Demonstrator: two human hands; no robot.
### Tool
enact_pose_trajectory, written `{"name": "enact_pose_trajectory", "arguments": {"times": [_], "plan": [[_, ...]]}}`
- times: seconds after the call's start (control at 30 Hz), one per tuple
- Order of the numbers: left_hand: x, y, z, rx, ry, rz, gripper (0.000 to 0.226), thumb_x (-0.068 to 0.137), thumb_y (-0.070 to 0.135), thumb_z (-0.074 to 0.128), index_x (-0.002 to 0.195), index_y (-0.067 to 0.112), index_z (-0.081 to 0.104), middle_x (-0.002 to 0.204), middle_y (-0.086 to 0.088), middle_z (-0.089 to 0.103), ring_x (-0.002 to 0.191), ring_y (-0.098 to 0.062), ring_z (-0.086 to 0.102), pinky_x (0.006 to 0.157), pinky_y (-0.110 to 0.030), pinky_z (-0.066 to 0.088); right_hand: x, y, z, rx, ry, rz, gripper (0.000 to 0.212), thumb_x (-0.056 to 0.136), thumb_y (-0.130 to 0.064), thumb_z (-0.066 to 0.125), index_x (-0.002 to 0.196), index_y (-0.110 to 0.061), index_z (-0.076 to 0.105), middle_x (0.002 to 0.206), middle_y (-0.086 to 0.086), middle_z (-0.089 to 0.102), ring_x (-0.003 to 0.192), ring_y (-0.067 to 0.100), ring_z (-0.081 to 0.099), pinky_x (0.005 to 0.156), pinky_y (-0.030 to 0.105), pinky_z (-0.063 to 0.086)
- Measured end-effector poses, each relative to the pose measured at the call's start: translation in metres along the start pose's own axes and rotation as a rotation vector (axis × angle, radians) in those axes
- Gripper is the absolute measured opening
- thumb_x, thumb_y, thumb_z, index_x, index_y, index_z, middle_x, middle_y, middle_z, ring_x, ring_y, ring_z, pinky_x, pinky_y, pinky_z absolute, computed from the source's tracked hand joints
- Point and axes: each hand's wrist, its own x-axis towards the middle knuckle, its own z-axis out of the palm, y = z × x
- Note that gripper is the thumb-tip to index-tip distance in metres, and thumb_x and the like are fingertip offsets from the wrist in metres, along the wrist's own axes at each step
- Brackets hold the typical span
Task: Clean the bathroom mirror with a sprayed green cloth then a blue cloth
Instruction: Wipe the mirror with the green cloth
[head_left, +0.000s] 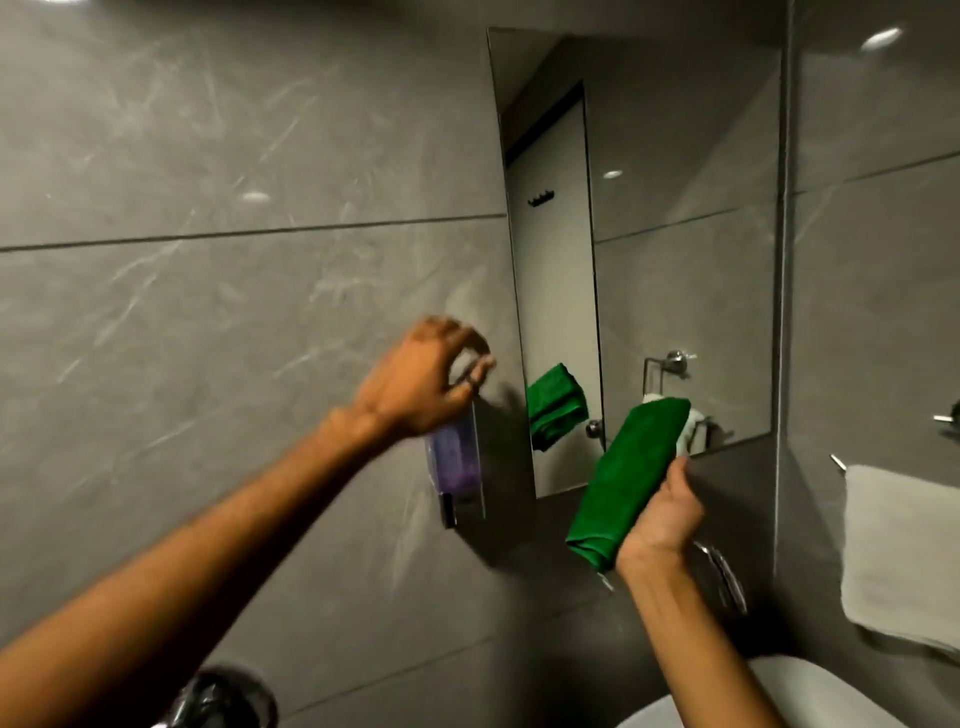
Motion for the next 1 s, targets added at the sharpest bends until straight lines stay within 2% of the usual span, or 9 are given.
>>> {"name": "enact_pose_trajectory", "arguments": {"times": [0.07, 0.13, 0.17, 0.23, 0.3, 0.4, 0.53, 0.9, 1.0], "plan": [[0.056, -0.025, -0.013, 0.235, 0.065, 0.07, 0.044, 0.099, 0.037, 0.053, 0.136, 0.015, 0.06, 0.146, -0.015, 0.055, 0.141, -0.032, 0.046, 0.116, -0.044, 0.039, 0.023, 0.008, 0.024, -0.086, -0.092, -0.125, 0.041, 0.103, -0.048, 0.039, 0.122, -0.023, 0.066, 0.103, -0.002, 0.071, 0.089, 0.013, 0.068, 0.078, 0.03, 0.052], [0.099, -0.042, -0.016, 0.366, 0.082, 0.026, 0.062, 0.097, 0.037, 0.055, 0.153, 0.013, 0.042, 0.166, -0.015, 0.033, 0.159, -0.033, 0.02, 0.129, -0.046, 0.019, 0.04, 0.035, 0.044, -0.366, -0.238, -0.317, 0.039, 0.106, -0.035, 0.037, 0.142, -0.028, 0.051, 0.135, -0.016, 0.061, 0.12, -0.003, 0.058, 0.107, 0.026, 0.045], [0.112, -0.048, -0.013, 0.4, 0.075, 0.006, 0.071, 0.098, 0.038, 0.055, 0.16, 0.014, 0.031, 0.172, -0.013, 0.021, 0.162, -0.032, 0.007, 0.132, -0.046, 0.008, 0.049, 0.055, 0.048, -0.602, -0.31, -0.486, 0.042, 0.107, -0.03, 0.034, 0.149, -0.03, 0.038, 0.151, -0.017, 0.045, 0.139, -0.001, 0.042, 0.122, 0.031, 0.029], [0.128, -0.058, 0.004, 0.503, 0.091, -0.009, 0.076, 0.102, 0.045, 0.043, 0.165, 0.017, 0.012, 0.176, -0.01, 0.004, 0.163, -0.031, -0.005, 0.132, -0.047, -0.005, 0.071, 0.092, 0.044, -1.151, -0.396, -0.827, 0.051, 0.104, -0.029, 0.03, 0.155, -0.031, 0.022, 0.165, -0.007, 0.014, 0.155, 0.018, 0.009, 0.127, 0.042, 0.004], [0.128, -0.064, 0.027, 0.607, 0.162, -0.003, 0.071, 0.105, 0.052, 0.023, 0.166, 0.021, 0.003, 0.176, -0.008, -0.002, 0.163, -0.03, -0.006, 0.132, -0.052, -0.004, 0.089, 0.106, 0.032, -1.469, -0.368, -1.068, 0.054, 0.103, -0.036, 0.028, 0.157, -0.034, 0.018, 0.167, -0.006, 0.008, 0.156, 0.025, 0.009, 0.125, 0.049, 0.009], [0.126, -0.069, 0.051, 0.626, 0.334, -0.039, 0.068, 0.106, 0.053, 0.017, 0.166, 0.023, 0.004, 0.176, -0.007, 0.001, 0.163, -0.031, -0.001, 0.131, -0.057, 0.004, 0.11, 0.1, 0.017, -1.558, -0.407, -1.178, 0.055, 0.103, -0.044, 0.025, 0.157, -0.039, 0.018, 0.169, -0.012, 0.005, 0.156, 0.018, 0.011, 0.123, 0.046, 0.014], [0.125, -0.07, 0.071, 0.625, 0.389, -0.039, 0.071, 0.105, 0.054, 0.017, 0.166, 0.022, 0.0, 0.176, -0.009, -0.003, 0.163, -0.034, -0.003, 0.13, -0.06, 0.003, 0.139, 0.086, 0.006, -1.616, -0.503, -1.298, 0.055, 0.102, -0.045, 0.025, 0.157, -0.038, 0.021, 0.169, -0.011, 0.01, 0.155, 0.014, 0.011, 0.126, 0.045, 0.01], [0.127, -0.075, 0.08, 0.643, 0.46, 0.013, 0.074, 0.102, 0.055, 0.019, 0.166, 0.024, -0.002, 0.176, -0.006, -0.009, 0.162, -0.035, -0.009, 0.128, -0.065, 0.002, 0.25, -0.028, -0.058, -1.479, -0.211, -1.203, 0.06, 0.099, -0.034, 0.024, 0.158, -0.023, 0.023, 0.166, 0.007, 0.024, 0.154, 0.028, 0.021, 0.123, 0.057, 0.019], [0.13, -0.08, 0.082, 0.657, 0.484, 0.023, 0.074, 0.102, 0.056, 0.02, 0.166, 0.025, -0.001, 0.176, -0.005, -0.009, 0.162, -0.033, -0.011, 0.128, -0.062, -0.001, 0.281, -0.06, -0.075, -1.409, -0.117, -1.142, 0.061, 0.098, -0.029, 0.026, 0.155, -0.008, 0.03, 0.163, 0.015, 0.028, 0.152, 0.031, 0.024, 0.12, 0.06, 0.022]]}}
